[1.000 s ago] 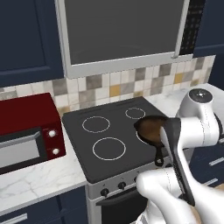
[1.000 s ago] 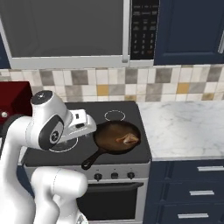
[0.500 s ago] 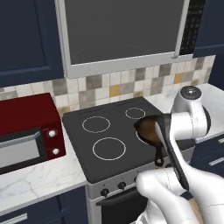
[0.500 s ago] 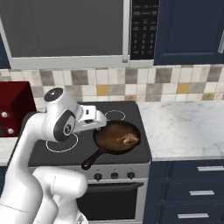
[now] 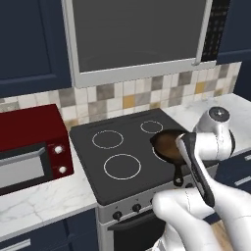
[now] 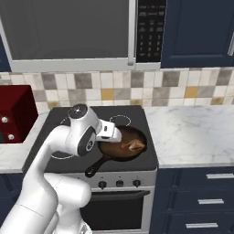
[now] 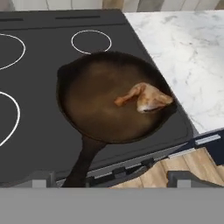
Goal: Take the chicken drumsticks from the pan and place one on each plate on the dining counter.
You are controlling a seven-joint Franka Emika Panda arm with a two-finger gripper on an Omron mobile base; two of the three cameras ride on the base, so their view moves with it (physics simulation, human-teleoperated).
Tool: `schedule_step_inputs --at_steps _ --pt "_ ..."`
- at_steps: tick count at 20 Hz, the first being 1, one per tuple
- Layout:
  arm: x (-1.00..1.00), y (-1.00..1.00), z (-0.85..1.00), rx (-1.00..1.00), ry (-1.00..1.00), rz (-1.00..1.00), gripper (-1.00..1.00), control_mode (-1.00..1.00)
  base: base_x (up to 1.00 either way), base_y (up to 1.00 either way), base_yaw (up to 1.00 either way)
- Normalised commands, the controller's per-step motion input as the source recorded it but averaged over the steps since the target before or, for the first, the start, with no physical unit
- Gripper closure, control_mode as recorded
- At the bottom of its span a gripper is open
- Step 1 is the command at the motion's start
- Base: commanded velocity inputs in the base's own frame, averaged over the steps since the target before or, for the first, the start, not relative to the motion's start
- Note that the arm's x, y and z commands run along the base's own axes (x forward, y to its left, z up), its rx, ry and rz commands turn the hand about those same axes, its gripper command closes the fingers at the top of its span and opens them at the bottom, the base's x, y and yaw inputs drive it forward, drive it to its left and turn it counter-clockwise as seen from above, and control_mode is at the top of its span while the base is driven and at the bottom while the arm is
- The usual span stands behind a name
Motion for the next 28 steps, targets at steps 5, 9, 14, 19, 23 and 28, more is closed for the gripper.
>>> schedule_step_inputs --at_steps 5,9,14,19,23,28 --pt "0.39 -0.01 -0.01 0.11 0.03 -0.48 -1.0 -1.0 0.0 0.0 0.0" --pt "0.36 -0.05 -0.06 0.05 0.26 -0.5 -1.0 -1.0 0.0 0.0 0.0" --pt "0.37 -0.21 -0.27 0.18 0.2 -0.21 -1.0 -1.0 0.0 0.0 0.0" --pt "0.37 -0.19 -0.2 0.17 0.04 0.0 -1.0 -1.0 0.0 0.0 0.0" --pt "0.33 -0.03 -0.33 0.08 0.0 -0.02 -1.0 -1.0 0.0 0.0 0.0" --pt "0.44 0.0 -0.29 0.08 0.0 -0.09 -1.0 -1.0 0.0 0.0 0.0"
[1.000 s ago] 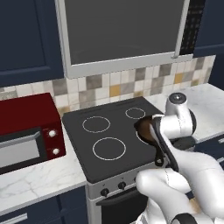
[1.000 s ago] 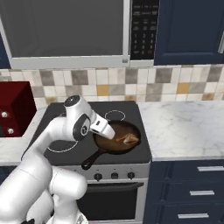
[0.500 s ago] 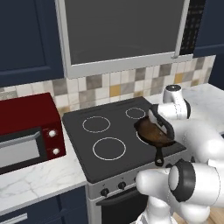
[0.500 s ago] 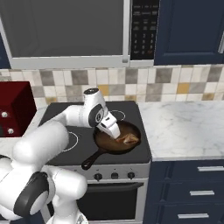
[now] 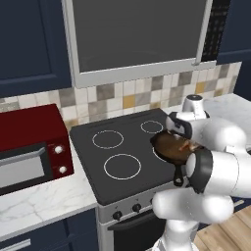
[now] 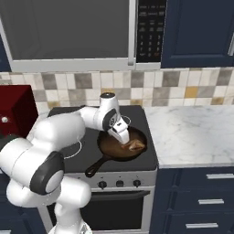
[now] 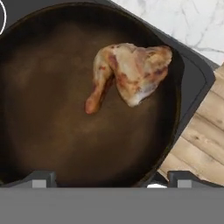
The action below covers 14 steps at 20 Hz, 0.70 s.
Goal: Take the chicken drumsticks from the pan and place one on each plate on the dining counter.
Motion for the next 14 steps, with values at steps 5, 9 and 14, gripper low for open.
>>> schedule_step_inputs --at_steps 5,9,14 --pt "0.47 -0.06 -0.23 0.1 0.0 -0.08 -1.0 -1.0 0.0 0.0 0.0" --pt "0.28 -0.12 -0.33 0.05 0.0 -0.06 -1.0 -1.0 0.0 0.0 0.0" --pt "0.09 -0.18 -0.37 0.0 -0.03 -0.01 -1.0 -1.0 0.0 0.0 0.0"
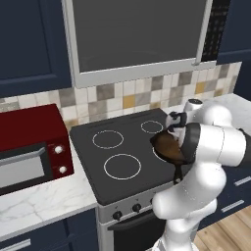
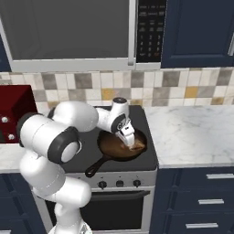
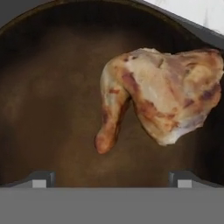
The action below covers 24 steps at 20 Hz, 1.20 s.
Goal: Take the chicken drumsticks from the pan and place one on each plate on the dining counter.
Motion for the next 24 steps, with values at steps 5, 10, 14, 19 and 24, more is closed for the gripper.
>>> schedule_step_inputs --at_steps 5,10,14,19,24 --pt "0.12 -0.14 -0.3 0.0 -0.05 0.0 -1.0 -1.0 0.0 0.0 0.0" --pt "0.3 -0.06 -0.21 0.0 -0.02 0.0 -1.0 -1.0 0.0 0.0 0.0" --pt "0.25 -0.03 -0.21 0.0 0.0 0.0 -1.0 -1.0 0.0 0.0 0.0" --pt "0.06 0.0 -0.14 0.0 0.0 -0.02 -1.0 -1.0 0.0 0.0 0.0" --pt "0.09 -0.01 -0.17 0.0 0.0 -0.01 -1.0 -1.0 0.0 0.0 0.0"
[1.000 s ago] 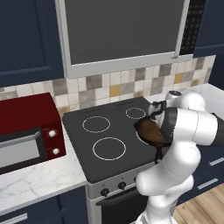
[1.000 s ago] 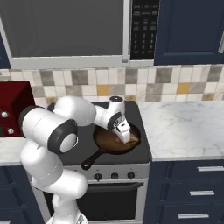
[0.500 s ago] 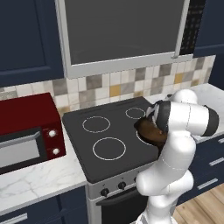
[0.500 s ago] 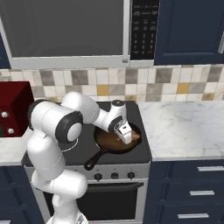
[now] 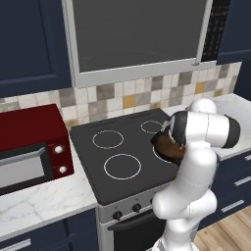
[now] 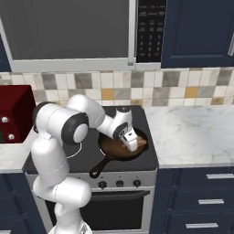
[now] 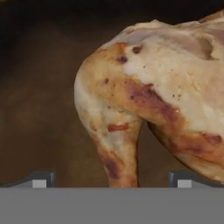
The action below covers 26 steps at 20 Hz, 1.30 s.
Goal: Take the chicken drumsticks from the pan and place one on each plate on the dining counter.
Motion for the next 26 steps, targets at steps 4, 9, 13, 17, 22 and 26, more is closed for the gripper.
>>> schedule_step_inputs --at_steps 4,9,13,17,22,26 --pt "0.07 -0.01 -0.26 0.0 0.0 0.0 1.0 -1.0 0.0 0.0 0.0" --pt "0.02 -0.03 -0.3 0.0 0.0 0.0 1.0 -1.0 0.0 0.0 0.0" --pt "-0.09 -0.06 -0.04 0.0 0.0 0.0 1.0 -1.0 0.0 0.0 0.0" --pt "-0.23 -0.06 0.17 0.0 0.0 0.0 1.0 -1.0 0.0 0.0 0.0" --pt "-0.35 -0.09 0.48 0.0 -0.03 0.0 1.0 -1.0 0.0 0.0 0.0" --pt "-0.62 -0.07 0.66 -0.07 -0.07 0.0 1.0 -1.0 0.0 0.0 0.0"
